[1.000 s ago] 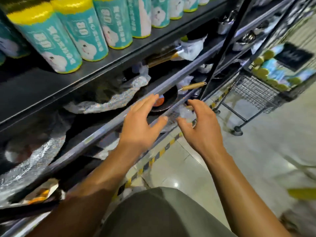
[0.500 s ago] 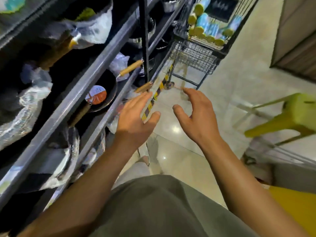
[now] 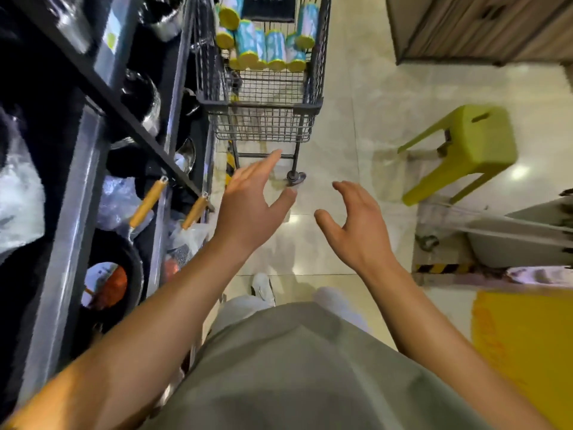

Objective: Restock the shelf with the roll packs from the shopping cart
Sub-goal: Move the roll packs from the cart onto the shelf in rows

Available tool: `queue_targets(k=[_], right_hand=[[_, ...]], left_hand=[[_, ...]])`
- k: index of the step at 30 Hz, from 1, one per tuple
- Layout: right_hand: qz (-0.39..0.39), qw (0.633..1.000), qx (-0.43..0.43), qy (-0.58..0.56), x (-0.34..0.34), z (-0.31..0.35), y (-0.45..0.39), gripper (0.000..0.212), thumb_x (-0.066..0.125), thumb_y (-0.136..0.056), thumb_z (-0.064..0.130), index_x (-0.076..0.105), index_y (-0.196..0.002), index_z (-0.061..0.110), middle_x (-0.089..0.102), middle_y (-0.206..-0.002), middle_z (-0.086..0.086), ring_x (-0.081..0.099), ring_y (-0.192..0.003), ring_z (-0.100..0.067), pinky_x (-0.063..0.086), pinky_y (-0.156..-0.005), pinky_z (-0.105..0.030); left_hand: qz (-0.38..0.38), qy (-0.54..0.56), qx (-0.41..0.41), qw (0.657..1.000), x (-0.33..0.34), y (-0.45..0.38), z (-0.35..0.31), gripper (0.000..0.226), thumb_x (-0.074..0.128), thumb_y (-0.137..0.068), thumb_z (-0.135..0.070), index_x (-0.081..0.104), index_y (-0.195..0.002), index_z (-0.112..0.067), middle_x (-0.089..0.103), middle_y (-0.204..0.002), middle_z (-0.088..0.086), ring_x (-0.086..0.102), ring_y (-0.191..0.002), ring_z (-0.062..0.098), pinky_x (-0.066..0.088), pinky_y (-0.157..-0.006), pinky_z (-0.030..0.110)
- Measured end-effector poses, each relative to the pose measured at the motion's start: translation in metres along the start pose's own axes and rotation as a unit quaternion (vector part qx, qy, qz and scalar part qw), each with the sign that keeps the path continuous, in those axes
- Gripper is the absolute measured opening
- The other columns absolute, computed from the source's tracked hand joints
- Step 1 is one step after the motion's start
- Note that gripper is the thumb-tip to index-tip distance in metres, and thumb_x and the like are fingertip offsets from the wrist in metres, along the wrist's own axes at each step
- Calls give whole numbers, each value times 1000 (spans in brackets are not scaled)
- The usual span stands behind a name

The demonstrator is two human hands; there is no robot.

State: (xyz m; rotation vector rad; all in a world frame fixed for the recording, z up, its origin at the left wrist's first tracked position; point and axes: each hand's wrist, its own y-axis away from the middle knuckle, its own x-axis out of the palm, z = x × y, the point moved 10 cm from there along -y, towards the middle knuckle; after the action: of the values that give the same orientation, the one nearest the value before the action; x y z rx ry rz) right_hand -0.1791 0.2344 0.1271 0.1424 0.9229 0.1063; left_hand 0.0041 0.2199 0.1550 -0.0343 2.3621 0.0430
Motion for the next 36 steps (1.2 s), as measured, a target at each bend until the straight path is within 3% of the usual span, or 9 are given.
queue_targets(k=[7,14,19,24,36], right_hand=[[-14,998,55,2,-29,-44,-81,61,65,-94,35,46,-147,11,43,-154,-9,36,-143,-27,27,-118,-36],[-16,999,31,24,-92,-89,-197,63,64,-94,37,45,-148,11,42,-155,-9,36,-143,-27,26,-118,-36],[-11,999,-13,37,-143,-105,-277,64,64,-93,38,46,-147,9,42,-155,-10,35,-144,-26,25,-118,-36],[2,998,-39,43,-177,-114,-344,63,65,-93,35,47,-146,7,45,-152,-12,37,-142,-28,26,-117,-36],[40,994,-69,72,-202,-119,-529,64,65,-93,34,46,-148,8,44,-153,-12,35,-143,-30,24,-119,-38]], left_hand=[[47,-20,39,998,40,-105,-32,56,62,-95,-34,47,-147,-23,45,-153,-4,36,-143,17,29,-118,38],[39,-16,-5,999,96,-201,-60,65,53,-86,-48,49,-146,-24,46,-152,-5,38,-142,16,25,-114,27],[9,-14,-21,1000,122,-262,-100,63,55,-85,-43,53,-142,-17,53,-146,1,45,-136,21,27,-106,23],[-8,-20,-34,999,141,-317,-121,62,54,-86,-44,52,-143,-18,52,-147,-2,43,-136,15,21,-104,14],[-34,-2,-43,998,165,-505,-134,62,55,-86,-44,54,-142,-17,53,-146,0,46,-137,18,29,-112,26]])
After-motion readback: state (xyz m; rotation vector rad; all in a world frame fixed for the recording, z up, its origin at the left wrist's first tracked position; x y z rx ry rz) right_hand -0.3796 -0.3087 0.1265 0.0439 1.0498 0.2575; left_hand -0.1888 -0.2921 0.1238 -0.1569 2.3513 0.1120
